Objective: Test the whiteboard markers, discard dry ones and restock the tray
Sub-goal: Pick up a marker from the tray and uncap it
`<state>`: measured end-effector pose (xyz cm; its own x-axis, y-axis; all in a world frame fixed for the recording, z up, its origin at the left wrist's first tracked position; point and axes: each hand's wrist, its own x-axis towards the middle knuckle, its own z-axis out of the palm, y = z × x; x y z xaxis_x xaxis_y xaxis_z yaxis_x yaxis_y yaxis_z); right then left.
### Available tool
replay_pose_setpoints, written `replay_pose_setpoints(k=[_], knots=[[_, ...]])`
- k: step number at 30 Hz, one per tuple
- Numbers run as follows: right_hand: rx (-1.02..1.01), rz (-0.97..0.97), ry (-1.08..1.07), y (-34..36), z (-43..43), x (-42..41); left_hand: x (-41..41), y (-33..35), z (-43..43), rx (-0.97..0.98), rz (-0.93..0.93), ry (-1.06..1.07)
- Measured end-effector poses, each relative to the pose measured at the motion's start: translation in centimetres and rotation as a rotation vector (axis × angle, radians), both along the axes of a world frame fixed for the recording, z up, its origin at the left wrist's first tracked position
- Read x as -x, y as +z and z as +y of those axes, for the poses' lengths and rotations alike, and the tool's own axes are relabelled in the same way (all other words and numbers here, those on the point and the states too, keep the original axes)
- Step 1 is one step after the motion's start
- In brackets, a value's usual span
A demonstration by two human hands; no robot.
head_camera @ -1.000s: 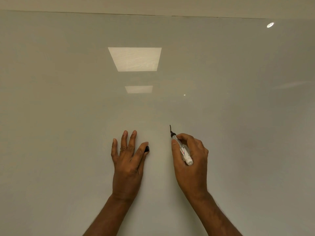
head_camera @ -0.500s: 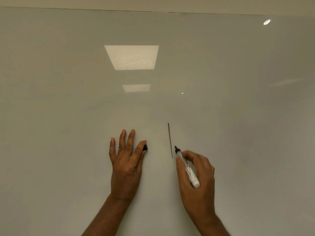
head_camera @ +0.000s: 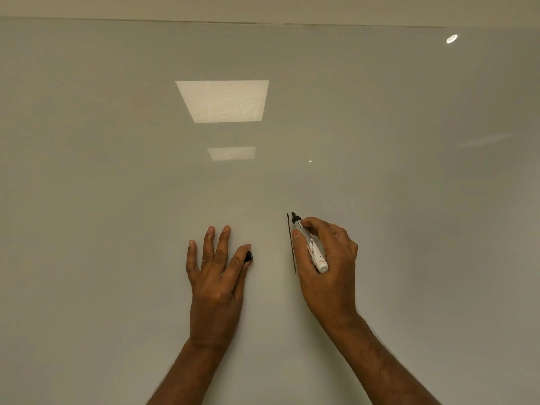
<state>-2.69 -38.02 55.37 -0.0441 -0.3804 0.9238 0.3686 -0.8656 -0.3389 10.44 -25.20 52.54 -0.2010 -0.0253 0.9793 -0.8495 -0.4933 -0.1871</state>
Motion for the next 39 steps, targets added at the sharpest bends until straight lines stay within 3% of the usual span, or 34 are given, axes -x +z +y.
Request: replay_pose_setpoints(k=[16, 23, 33, 35, 39], knots=[[-0.111, 0.066, 0.025, -9.4, -0.3, 0.8, 0.0, 0.0, 0.1, -0.004, 0.014, -0.003], [-0.248, 0.043, 0.254, -9.9, 1.1, 3.2, 0.0, -0.1, 0.1, -0.008, 0.023, -0.016], [-0.206, 0.161, 0.500, -11.2, 5.5, 6.4, 3.5, -3.1, 2.9, -0.053, 0.102, -0.118], [-0.195, 0.199, 0.542, -11.6, 6.3, 6.6, 5.3, -4.0, 3.5, -0.027, 0.192, -0.206], [-0.174, 0.238, 0.564, -12.0, 7.8, 7.3, 9.1, -5.2, 4.6, 0.069, 0.580, -0.513]])
